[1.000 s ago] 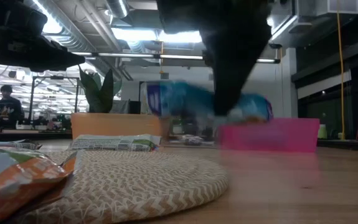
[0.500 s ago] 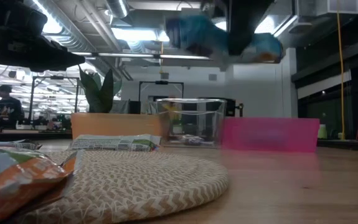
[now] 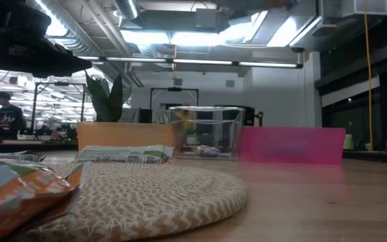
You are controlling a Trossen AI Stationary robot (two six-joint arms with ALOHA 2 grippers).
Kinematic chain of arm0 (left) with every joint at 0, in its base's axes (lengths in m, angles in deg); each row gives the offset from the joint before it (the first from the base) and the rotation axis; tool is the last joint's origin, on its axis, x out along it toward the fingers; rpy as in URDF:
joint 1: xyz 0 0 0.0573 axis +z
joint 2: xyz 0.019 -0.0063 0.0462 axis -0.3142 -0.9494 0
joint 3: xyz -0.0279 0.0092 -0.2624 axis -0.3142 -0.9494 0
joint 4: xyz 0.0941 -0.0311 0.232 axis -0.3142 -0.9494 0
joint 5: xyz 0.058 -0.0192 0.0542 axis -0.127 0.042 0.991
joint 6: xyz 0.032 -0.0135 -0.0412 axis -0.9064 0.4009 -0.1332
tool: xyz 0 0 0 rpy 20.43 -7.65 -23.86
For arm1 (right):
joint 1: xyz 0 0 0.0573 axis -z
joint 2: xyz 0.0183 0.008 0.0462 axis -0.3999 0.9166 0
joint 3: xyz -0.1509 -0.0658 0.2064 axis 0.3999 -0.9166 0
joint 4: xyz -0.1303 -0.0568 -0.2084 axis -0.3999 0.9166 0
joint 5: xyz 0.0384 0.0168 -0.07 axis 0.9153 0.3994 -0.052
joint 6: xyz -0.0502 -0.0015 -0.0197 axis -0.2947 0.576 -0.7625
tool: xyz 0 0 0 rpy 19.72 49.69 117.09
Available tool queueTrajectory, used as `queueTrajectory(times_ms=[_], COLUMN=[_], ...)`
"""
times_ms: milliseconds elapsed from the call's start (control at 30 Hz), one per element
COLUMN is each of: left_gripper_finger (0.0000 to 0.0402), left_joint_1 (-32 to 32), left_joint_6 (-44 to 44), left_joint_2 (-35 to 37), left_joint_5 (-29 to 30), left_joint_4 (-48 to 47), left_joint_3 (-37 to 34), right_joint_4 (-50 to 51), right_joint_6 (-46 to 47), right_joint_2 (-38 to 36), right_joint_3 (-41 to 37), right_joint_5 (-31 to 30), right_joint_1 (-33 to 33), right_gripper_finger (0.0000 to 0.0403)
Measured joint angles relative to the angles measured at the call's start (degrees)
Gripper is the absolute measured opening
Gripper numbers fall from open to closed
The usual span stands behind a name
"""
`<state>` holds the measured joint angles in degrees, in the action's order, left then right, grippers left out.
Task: Pick and place Granola Bars by type
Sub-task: Put the blue granola bar into the transparent bin
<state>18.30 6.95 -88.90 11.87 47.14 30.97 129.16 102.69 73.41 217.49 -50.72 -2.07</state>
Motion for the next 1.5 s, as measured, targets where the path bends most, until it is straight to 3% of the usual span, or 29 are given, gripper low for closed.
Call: queueTrajectory(times_ms=[133, 400, 867, 1233, 1500], left_gripper_finger=[0.0004, 0.0004, 0.0004, 0.0004, 0.0004], left_joint_1=[0.0, 0.0, 0.0, 0.0, 0.0], left_joint_6=[0.0, 0.0, 0.0, 0.0, 0.0], left_joint_2=[0.0, 0.0, 0.0, 0.0, 0.0], left_joint_5=[0.0, 0.0, 0.0, 0.0, 0.0], left_joint_4=[0.0, 0.0, 0.0, 0.0, 0.0], left_joint_3=[0.0, 0.0, 0.0, 0.0, 0.0], right_joint_4=[2.8, 2.3, 0.5, -4.1, -11.9], right_joint_6=[-1.7, -7.3, -18.9, -22.2, -21.1], right_joint_2=[0.0, -3.2, -4.3, -4.2, -4.2], right_joint_3=[4.1, 3.6, 3.6, 3.5, -5.4], right_joint_5=[-0.5, -0.6, 0.0, 0.1, 2.1], right_joint_1=[1.8, 8.4, 26.6, 41.0, 48.2], right_gripper_finger=[0.0054, 0.0054, 0.0054, 0.0054, 0.0054])
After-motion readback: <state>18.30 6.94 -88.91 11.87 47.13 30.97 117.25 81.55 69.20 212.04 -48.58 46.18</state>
